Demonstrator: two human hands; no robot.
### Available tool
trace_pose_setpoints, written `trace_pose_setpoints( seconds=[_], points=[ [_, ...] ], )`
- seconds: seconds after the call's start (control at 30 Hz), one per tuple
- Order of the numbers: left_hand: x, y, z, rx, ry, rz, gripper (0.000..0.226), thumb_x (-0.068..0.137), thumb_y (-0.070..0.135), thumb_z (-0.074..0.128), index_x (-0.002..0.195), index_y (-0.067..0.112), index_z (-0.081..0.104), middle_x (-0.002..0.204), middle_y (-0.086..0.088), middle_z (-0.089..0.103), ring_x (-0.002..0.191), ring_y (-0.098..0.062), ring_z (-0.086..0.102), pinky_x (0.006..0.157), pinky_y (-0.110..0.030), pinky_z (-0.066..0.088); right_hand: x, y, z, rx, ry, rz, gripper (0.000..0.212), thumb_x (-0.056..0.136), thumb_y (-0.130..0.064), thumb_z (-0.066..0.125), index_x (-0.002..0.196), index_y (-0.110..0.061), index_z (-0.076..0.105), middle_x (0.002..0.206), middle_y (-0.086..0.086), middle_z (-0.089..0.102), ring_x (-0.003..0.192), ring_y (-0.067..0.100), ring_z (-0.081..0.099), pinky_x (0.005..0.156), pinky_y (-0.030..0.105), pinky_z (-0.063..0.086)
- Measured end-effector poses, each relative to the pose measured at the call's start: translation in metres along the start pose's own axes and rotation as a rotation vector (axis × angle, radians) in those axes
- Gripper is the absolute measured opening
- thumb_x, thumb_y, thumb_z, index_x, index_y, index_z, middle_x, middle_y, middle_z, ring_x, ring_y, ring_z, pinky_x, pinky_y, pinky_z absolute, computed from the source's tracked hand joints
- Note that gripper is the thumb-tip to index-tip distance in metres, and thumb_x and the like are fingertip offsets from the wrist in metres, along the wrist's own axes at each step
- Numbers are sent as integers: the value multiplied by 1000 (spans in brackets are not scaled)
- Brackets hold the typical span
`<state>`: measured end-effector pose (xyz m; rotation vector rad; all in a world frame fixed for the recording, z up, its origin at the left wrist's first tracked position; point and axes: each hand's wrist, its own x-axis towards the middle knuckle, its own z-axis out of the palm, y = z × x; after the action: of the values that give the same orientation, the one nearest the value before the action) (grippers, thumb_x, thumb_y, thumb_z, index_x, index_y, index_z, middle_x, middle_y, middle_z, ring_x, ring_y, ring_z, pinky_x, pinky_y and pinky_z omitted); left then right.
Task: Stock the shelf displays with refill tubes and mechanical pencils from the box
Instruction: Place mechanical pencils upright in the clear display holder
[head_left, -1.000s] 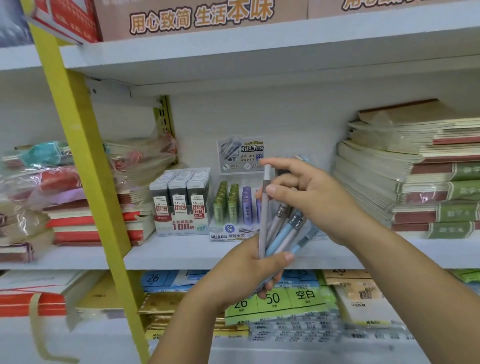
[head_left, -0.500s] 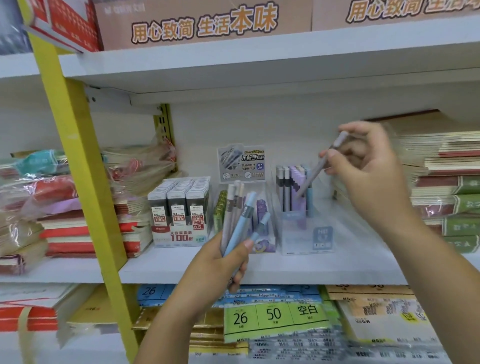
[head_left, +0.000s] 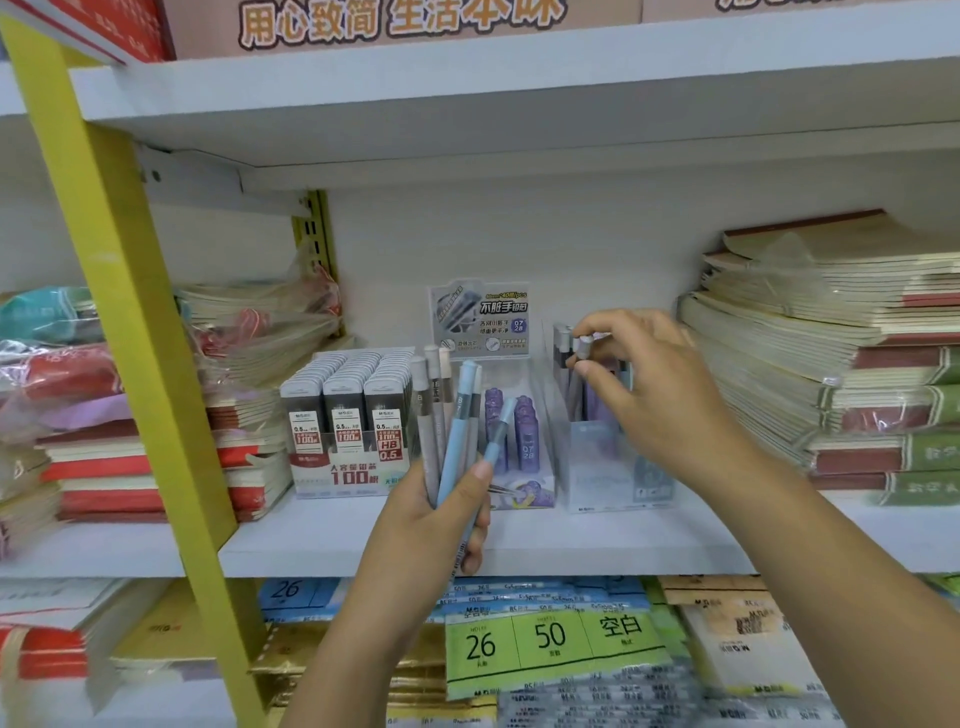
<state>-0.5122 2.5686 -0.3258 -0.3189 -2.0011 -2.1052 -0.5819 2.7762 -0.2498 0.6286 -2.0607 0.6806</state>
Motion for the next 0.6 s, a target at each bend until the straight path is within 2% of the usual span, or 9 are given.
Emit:
trace_pose_setpoints(
  seconds=[0.17,0.3,0.4,0.5,0.6],
  points=[
    [0,0,3,-19,5,-8,52,71,59,67,97,14,60,62,5,57,53,-11,49,49,-22,44,6,-1,5,-5,-2,-28,26,89,-19,65,112,-27,55,80,-12,63,100,8,43,88,30,30],
    [2,1,2,-38,-2,1,43,72,59,67,92,21,62,63,5,57,53,-11,49,49,-22,45,15,-4,5,-6,-47,-9,28,86,-19,68,109,-28,55,77,-16,57,94,11,49,83,29,34],
    [4,1,2,-46,-3,7,30,72,59,67,82,30,66,63,6,58,52,-10,50,48,-23,45,23,-1,2,-43,-91,19,24,84,-21,70,105,-27,60,79,-11,61,96,11,46,75,24,30],
    [6,5,3,-46,3,16,30,73,57,67,86,30,66,63,6,59,53,-10,50,49,-22,45,34,4,-3,-154,-120,25,20,83,-22,72,102,-22,68,95,0,62,106,22,45,83,30,36],
    [9,9,7,-34,1,21,42,74,56,66,94,19,63,63,5,60,54,-10,51,50,-21,45,41,4,-5,-206,-214,102,19,86,-29,68,105,-24,71,108,4,55,114,26,41,94,32,35]
  ],
)
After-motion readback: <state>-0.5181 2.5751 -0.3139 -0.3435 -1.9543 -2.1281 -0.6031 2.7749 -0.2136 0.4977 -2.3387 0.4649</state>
